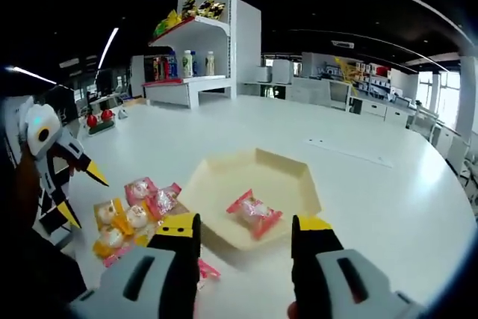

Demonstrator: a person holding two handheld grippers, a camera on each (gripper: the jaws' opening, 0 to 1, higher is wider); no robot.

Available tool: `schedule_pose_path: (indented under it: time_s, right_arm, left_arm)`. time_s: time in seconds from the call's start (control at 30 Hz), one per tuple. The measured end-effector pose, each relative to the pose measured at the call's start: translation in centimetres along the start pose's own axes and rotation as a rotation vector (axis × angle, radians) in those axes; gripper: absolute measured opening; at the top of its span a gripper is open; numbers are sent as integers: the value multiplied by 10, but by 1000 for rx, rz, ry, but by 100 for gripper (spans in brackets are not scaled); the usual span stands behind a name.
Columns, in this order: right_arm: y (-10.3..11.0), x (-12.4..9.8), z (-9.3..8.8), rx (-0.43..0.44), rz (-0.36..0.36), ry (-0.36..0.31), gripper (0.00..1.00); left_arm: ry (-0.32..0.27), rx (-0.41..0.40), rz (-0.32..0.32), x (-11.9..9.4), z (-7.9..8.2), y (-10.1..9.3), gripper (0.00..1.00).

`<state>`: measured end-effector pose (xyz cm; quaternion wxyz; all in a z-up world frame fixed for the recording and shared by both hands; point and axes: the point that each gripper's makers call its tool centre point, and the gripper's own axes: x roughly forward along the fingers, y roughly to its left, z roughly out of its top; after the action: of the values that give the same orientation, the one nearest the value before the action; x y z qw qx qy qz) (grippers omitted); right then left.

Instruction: Pick up the marshmallows scattered on the table and place them into the bowl on the table

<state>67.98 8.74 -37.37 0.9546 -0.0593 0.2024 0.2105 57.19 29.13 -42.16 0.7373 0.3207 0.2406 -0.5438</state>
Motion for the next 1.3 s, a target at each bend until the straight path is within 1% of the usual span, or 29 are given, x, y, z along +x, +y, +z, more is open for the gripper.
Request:
schedule_pose_path:
  time_s: [0.13, 0.33, 0.4, 0.47, 0.57, 0.7, 0.83, 0.93, 1.03, 1.17, 1.23, 1.3]
  right_arm:
    - [2, -8, -1, -15, 2, 10, 49]
    - [7, -20, -10, -59, 8, 48, 50]
    - [8, -26, -12, -98, 6, 62, 51]
    - [13, -32, -15, -104, 5, 68, 52]
    - [12, -36, -20, -106, 13, 80, 51]
    - [11, -39, -31, -91, 8, 122, 49]
    - [17, -45, -39, -85, 24, 159, 49]
    - [20, -51, -44, -117, 26, 182, 48]
    - [18, -54, -46, -139, 14, 183, 47]
    - [17, -58, -54, -143, 13, 214, 47]
    - [12, -64, -55, -172, -28, 233, 46]
    - [13, -67, -53, -169, -30, 226, 44]
  left_arm:
    - [0, 3, -2, 1, 1, 1, 57]
    - [-4, 7, -11, 4, 3, 0, 57]
    - [2, 9, -11, 5, 3, 0, 57]
    - [7, 11, -10, 5, 3, 0, 57]
    - [8, 12, -9, 3, 4, -1, 57]
    - [17, 10, -9, 4, 2, -3, 57]
    - [16, 7, -11, 4, 2, -5, 57]
    - [16, 7, -9, 4, 3, -4, 57]
    - [20, 8, -5, 4, 2, -4, 57]
    - [25, 14, -6, 5, 2, -4, 57]
    - [23, 14, -7, 5, 2, -5, 57]
    - [22, 10, -3, 5, 2, -4, 57]
